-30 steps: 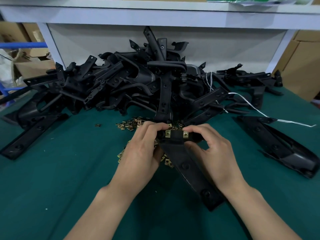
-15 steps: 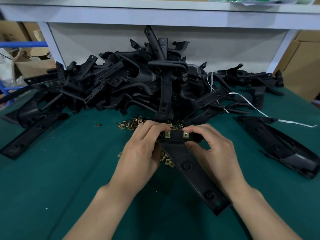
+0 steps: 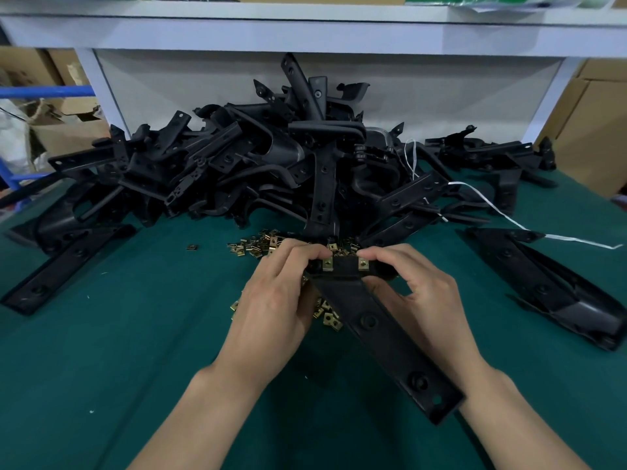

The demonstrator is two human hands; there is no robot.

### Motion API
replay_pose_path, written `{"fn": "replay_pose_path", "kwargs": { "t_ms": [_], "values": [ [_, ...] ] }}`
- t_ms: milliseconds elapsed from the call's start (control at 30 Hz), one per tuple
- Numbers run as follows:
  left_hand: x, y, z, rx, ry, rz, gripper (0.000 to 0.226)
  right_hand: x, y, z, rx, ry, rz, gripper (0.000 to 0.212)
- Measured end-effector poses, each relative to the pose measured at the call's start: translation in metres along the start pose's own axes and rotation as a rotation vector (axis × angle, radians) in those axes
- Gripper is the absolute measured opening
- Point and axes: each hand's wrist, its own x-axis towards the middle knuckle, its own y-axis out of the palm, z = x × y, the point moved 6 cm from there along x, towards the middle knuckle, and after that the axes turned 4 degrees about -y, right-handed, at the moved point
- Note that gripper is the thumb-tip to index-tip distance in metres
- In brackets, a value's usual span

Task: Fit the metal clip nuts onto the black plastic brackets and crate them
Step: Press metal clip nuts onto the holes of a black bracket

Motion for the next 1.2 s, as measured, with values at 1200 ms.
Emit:
{"fn": "replay_pose_path", "kwargs": {
  "t_ms": [1200],
  "values": [
    [-0.030,0.031,0.002,-1.083,-0.655,-0.047,0.037,-0.039,0.030,-0.006,0.781,0.525,0.038,0.012]
  ]
}}
